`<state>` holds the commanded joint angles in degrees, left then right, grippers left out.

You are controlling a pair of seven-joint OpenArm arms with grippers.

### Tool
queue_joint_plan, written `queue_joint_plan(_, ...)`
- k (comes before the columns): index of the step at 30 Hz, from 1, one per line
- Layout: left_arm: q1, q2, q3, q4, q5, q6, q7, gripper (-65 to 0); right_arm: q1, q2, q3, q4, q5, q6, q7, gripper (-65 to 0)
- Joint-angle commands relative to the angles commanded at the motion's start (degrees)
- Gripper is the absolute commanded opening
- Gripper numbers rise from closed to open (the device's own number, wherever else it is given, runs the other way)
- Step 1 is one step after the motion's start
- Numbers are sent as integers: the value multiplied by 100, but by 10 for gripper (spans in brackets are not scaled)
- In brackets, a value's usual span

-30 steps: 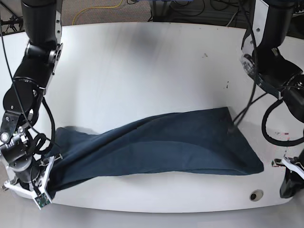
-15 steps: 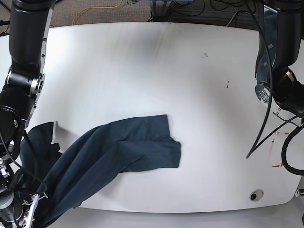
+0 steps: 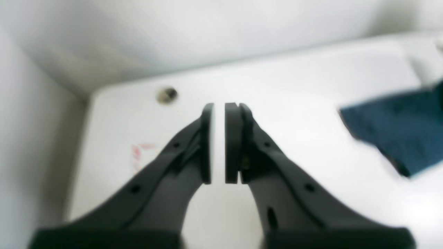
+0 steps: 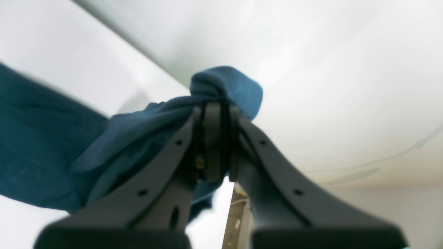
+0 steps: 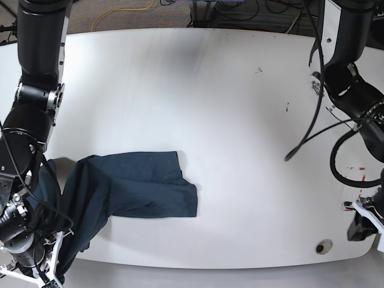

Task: Fold the T-shirt properly
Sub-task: 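Release the shirt with the left gripper and move it toward the shirt's loose end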

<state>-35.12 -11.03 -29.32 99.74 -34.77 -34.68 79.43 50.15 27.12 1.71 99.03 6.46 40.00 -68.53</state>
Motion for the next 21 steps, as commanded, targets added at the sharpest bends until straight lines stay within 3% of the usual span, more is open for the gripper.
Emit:
queue_joint_plan(4,571,264,246,0,-237,35,-9,-428,-316,26,18,79,-9,0,9,-650)
queue_joint_plan(10,1020,668,835,-202,-246,44,-105,-361,-721,0,308,105,-9,0,9,-650)
queue_joint_plan(12,1213,897,1169,-396,-246,44,-360,-351,-888,-9,466,105,18,0,9,-650)
queue_joint_plan(21,1451,1327,2101,-1336,-237,53,-1459,-346,-1433,-9,747,316,35,0,9,-650)
